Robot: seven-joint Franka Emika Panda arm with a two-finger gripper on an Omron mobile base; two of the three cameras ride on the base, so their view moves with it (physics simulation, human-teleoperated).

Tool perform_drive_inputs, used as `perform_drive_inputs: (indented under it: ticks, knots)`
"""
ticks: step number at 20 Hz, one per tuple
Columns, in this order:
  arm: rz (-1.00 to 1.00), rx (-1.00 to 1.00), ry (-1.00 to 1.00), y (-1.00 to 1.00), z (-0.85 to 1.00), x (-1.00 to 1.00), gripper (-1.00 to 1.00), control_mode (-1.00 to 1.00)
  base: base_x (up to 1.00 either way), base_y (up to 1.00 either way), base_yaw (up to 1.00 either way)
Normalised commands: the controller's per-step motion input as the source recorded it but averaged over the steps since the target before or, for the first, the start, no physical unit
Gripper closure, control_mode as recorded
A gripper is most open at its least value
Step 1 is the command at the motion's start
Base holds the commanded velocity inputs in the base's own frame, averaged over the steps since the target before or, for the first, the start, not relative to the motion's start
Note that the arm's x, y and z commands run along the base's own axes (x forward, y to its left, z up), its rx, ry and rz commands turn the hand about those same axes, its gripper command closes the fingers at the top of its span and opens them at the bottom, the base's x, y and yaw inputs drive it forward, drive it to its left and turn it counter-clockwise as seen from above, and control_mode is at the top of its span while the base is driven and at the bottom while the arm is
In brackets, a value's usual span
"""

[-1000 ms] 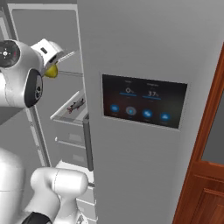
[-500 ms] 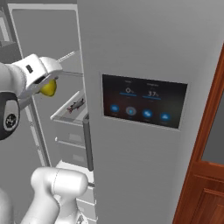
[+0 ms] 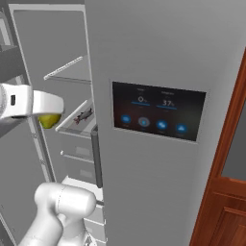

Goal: Take the lemon, peach, and fish from the freezer and place them in the bowl on the counter.

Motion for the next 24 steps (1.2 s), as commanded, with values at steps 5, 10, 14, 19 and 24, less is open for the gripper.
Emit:
perform_drive_inputs:
  ticks: [5, 10, 14, 19, 24]
  knots:
    - [-0.1, 0.38, 0.11, -0.09, 0.0, -0.27, 1.0, -1.0, 0.0, 0.0, 0.0]
    - [0.09, 0.3, 0.09, 0.09, -0.22, -0.07, 1.0, -1.0, 0.0, 0.0, 0.0]
    - [0.14, 0.14, 0.01, 0.14, -0.43, 0.0, 1.0, -1.0, 0.0, 0.0, 0.0]
    - [0.03, 0.0, -0.01, 0.12, -0.48, 0.0, 1.0, -1.0, 0.0, 0.0, 0.0]
    - [0.0, 0.0, 0.0, 0.0, -0.13, 0.0, 1.0, -1.0, 0.0, 0.0, 0.0]
